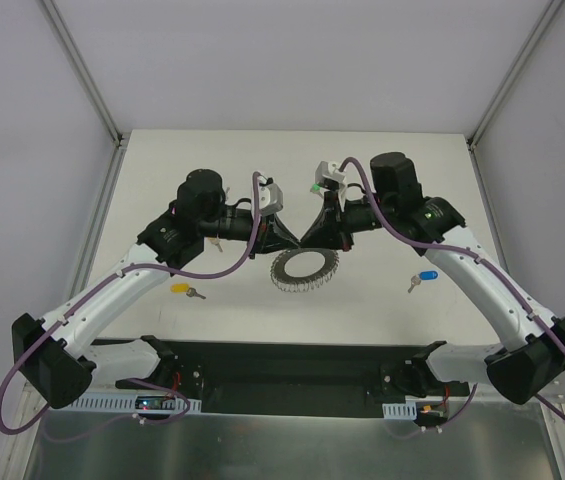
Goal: Put the keys on the keyring
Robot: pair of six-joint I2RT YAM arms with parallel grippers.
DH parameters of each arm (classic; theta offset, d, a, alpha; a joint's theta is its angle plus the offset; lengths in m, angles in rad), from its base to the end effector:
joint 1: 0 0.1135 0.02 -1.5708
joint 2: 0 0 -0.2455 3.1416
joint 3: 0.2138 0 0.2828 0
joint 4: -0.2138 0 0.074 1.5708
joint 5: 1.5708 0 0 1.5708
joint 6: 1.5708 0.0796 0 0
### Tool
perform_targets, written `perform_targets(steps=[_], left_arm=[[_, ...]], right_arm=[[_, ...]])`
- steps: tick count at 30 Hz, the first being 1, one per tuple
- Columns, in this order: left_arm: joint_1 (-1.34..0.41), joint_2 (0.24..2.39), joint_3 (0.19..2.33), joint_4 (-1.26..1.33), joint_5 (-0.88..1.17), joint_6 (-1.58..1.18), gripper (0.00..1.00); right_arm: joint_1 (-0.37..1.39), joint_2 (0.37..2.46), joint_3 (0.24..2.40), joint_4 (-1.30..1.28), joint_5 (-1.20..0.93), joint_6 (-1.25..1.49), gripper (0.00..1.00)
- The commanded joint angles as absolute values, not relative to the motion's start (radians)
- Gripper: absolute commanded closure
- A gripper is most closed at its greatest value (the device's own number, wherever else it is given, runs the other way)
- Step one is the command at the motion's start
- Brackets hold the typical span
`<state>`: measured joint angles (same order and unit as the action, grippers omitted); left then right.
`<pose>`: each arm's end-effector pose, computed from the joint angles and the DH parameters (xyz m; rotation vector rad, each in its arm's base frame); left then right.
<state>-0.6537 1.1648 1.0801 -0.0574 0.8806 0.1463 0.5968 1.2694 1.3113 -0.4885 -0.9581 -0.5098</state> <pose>0.2222 -0.2475 0.3578 1.2696 1.2634 -1.1170 0.2353 0.2386 0.3677 -1.4887 1.2573 1.0117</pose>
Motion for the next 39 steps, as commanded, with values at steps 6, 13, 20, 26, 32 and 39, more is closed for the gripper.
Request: perform_targets(steps=[6,13,20,26,32,39], left_arm=[[-0.646,1.124,1.115,-0.172,0.766,0.233,1.00],[-0.646,1.144,1.150,-0.360,0.560,0.287,1.00],[-0.644,1.189,1.131,-0.466,0.322,0.262,1.00],[-0.646,1.288,1.106,-0.540,0.115,0.245,1.00],[-0.660,1.479,1.166,-0.589,0.048,0.172,1.00],[-0.712,1.669,1.295,-0.607,0.067,0.011,1.00]], right_arm=[[0.600,1.285,1.307,-0.491,-0.939,-0.546,0.99],[0.597,1.313,1.287,-0.519,-0.807,-0.535,0.81],[0.572,1.338,1.212,-0.454,-0.675,-0.453,0.71],[0.569,1.339,1.152,-0.428,-0.605,-0.434,0.70],[0.563,1.330,1.109,-0.428,-0.545,-0.433,0.69],[0.537,1.302,1.054,-0.410,-0.488,-0.414,0.59]])
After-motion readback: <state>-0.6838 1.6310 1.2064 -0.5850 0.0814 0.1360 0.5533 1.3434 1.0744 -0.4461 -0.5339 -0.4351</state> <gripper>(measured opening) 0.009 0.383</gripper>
